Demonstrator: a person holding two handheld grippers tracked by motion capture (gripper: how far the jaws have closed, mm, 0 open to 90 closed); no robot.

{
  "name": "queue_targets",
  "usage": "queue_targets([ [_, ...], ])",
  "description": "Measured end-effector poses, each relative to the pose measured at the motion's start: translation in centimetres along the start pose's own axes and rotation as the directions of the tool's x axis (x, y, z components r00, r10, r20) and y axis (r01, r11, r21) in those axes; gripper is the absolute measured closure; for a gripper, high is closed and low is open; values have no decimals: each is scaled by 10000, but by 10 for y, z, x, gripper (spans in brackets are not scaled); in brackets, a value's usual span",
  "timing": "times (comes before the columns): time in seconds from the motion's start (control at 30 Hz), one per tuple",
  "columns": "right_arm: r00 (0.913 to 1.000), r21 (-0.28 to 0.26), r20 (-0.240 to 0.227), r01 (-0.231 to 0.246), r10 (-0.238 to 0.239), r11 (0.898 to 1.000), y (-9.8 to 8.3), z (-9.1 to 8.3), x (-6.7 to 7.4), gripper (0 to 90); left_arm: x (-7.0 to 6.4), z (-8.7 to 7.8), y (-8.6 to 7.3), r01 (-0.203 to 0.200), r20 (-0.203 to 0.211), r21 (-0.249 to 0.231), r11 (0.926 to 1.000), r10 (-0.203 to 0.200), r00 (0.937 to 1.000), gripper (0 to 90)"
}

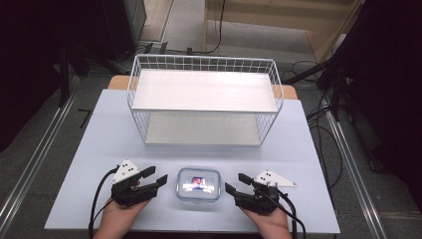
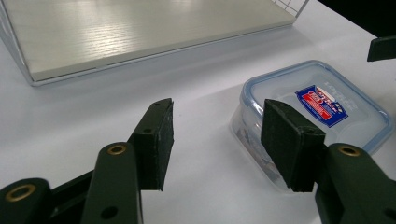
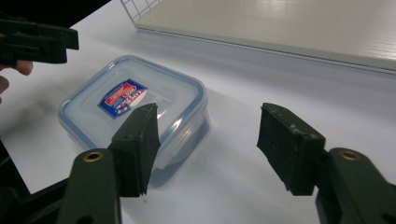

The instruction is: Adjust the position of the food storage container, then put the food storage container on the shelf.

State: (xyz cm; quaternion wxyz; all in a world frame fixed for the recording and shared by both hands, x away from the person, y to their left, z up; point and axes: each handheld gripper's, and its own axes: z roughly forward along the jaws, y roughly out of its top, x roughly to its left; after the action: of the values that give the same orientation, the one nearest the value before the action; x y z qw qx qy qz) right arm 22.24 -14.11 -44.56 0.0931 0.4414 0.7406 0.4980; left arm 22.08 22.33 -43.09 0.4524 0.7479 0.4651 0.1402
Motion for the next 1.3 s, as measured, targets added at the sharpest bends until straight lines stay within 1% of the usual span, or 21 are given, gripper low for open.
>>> queue_targets([
  [0.2, 9999, 50, -75, -81, 82, 10000, 5, 10, 7, 336, -4, 6, 2, -39, 124, 66, 10000, 38, 9999, 399],
  [0.3, 9994, 134, -219, -260, 263, 9996, 6, 16, 11, 310, -6, 10, 4, 221, 355, 84, 9997, -223, 9991, 358],
  [0.43, 9984, 309, -361, -414, 425, 9987, 7, 27, 17, 299, -9, 17, 4, 302, 784, 298, 9991, -325, 9964, 336],
  [0.47, 9981, 345, -408, -438, 452, 9984, 7, 28, 18, 299, -9, 17, 4, 302, 784, 298, 9991, -325, 9964, 335],
  [0.5, 9974, 371, -459, -541, 557, 9978, 7, 30, 20, 301, -8, 20, 2, 605, 1143, 403, 9974, -648, 9913, 335],
  [0.57, 9965, 436, -546, -611, 634, 9972, 6, 32, 20, 301, -7, 23, -1, 881, 1403, 606, 9943, -959, 9855, 336],
  [0.67, 9955, 618, -626, -679, 718, 9958, 3, 35, 21, 304, -6, 30, -4, 981, 1636, 901, 9911, -1119, 9802, 338],
  [0.73, 9932, 753, -710, -866, 920, 9934, 0, 36, 18, 304, -7, 34, -6, 1140, 1856, 1058, 9878, -1322, 9737, 345],
  [0.77, 9932, 753, -710, -866, 920, 9934, 0, 36, 18, 304, -7, 34, -6, 1140, 1856, 1058, 9878, -1322, 9737, 347],
  [0.8, 9889, 925, -808, -1175, 1250, 9888, -4, 37, 15, 305, -9, 37, -8, 1312, 2039, 1160, 9845, -1529, 9670, 347],
  [0.83, 9868, 965, -864, -1286, 1370, 9870, -5, 38, 14, 304, -9, 38, -9, 1451, 2245, 1252, 9815, -1704, 9594, 347],
  [0.9, 9776, 1190, -1204, -1585, 1727, 9802, -8, 41, 9, 301, -9, 40, -10, 1642, 2482, 1424, 9761, -1958, 9487, 351],
  [0.93, 9707, 1273, -1398, -1779, 1952, 9758, -9, 42, 8, 302, -9, 41, -10, 1702, 2576, 1465, 9744, -2037, 9445, 358],
  [0.97, 9662, 1276, -1525, -1895, 2080, 9736, -10, 43, 6, 303, -9, 41, -10, 1702, 2576, 1465, 9744, -2037, 9445, 358],
  [1.0, 9610, 1355, -1577, -2070, 2274, 9689, -10, 43, 5, 303, -9, 42, -11, 1857, 2798, 1595, 9696, -2248, 9334, 359],
  [1.03, 9578, 1375, -1666, -2125, 2340, 9674, -11, 43, 4, 303, -9, 43, -12, 1950, 2915, 1662, 9666, -2371, 9267, 360],
  [1.07, 9533, 1448, -1768, -2209, 2449, 9645, -11, 44, 4, 303, -10, 44, -13, 1975, 2964, 1728, 9650, -2421, 9239, 362],
  [1.13, 9448, 1660, -1938, -2340, 2643, 9580, -13, 45, 3, 300, -10, 45, -14, 1974, 3008, 1816, 9634, -2455, 9215, 345],
  [1.23, 9300, 1833, -2170, -2596, 2966, 9482, -15, 47, 2, 308, -6, 46, -15, 2369, 3246, 1973, 9513, -2914, 8998, 353],
  [1.27, 9275, 1847, -2194, -2651, 3027, 9464, -15, 47, 1, 321, -5, 46, -16, 2388, 3336, 2006, 9501, -2954, 8952, 359],
  [1.3, 9252, 1829, -2219, -2706, 3079, 9451, -15, 46, 1, 334, -4, 47, -16, 2335, 3375, 2061, 9503, -2930, 8946, 359],
])
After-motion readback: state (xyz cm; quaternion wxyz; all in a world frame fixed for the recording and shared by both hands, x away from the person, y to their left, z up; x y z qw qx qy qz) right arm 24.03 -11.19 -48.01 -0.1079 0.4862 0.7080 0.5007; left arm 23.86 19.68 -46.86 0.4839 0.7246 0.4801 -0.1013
